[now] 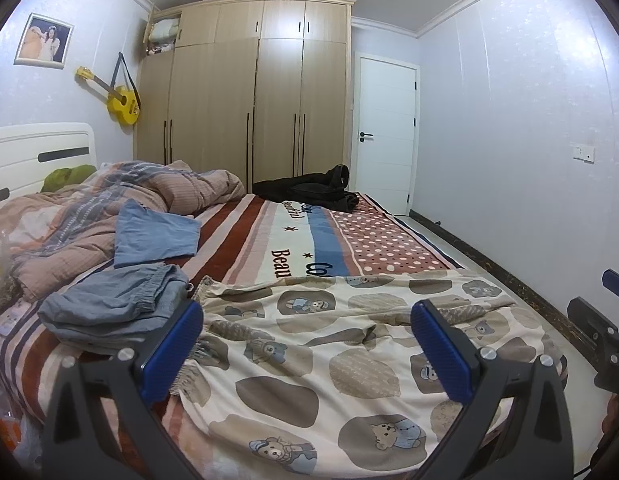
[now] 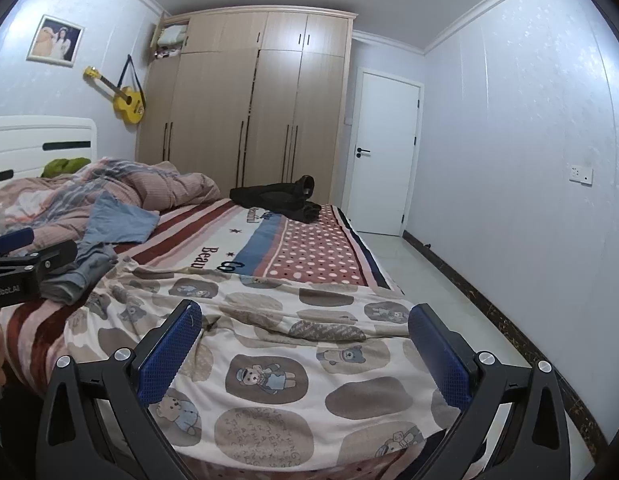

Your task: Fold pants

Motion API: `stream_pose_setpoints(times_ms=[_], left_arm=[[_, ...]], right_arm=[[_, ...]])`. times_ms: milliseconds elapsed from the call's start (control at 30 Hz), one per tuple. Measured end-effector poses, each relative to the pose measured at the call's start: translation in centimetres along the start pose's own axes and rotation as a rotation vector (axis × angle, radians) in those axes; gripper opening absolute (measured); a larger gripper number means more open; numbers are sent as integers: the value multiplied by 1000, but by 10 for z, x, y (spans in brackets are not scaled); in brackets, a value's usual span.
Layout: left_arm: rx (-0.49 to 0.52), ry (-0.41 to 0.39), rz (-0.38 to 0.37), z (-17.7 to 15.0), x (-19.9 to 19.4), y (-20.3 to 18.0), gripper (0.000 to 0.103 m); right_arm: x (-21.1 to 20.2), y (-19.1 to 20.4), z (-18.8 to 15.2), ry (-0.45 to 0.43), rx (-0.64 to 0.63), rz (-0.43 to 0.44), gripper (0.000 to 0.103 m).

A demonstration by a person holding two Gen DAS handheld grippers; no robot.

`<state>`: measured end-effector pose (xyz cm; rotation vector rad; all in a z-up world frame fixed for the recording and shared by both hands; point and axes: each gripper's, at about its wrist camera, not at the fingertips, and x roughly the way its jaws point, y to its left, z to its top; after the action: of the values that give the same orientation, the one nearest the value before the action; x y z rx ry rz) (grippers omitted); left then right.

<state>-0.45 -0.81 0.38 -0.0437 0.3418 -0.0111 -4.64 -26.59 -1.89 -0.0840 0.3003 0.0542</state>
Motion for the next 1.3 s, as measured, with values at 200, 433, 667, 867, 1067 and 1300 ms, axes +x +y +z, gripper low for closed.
stream_pose_setpoints(times_ms=[200,433,667,867,1067,1300], left_arm=[[-3,-4,-7,-1,-2,1,102],[-8,-5,-12,-1,-2,1,102],[-8,-6,-14,-2,-2,1,102],[-8,-5,-15,-2,-2,0,102],[-8,-5,-14,-2,-2,0,102],[-7,-6,-13,-3,-2,0,102]], right_arm=[[-1,-5,0,2,4,-7,103],[-3,-9,-2,2,19,-15,103],[-2,-9,-1,2,19,-15,103],[-2,-10,-1,3,19,-15,103],[-1,-11,-1,4,21,-15,103],[-1,-12,-1,5,24,-17,103]])
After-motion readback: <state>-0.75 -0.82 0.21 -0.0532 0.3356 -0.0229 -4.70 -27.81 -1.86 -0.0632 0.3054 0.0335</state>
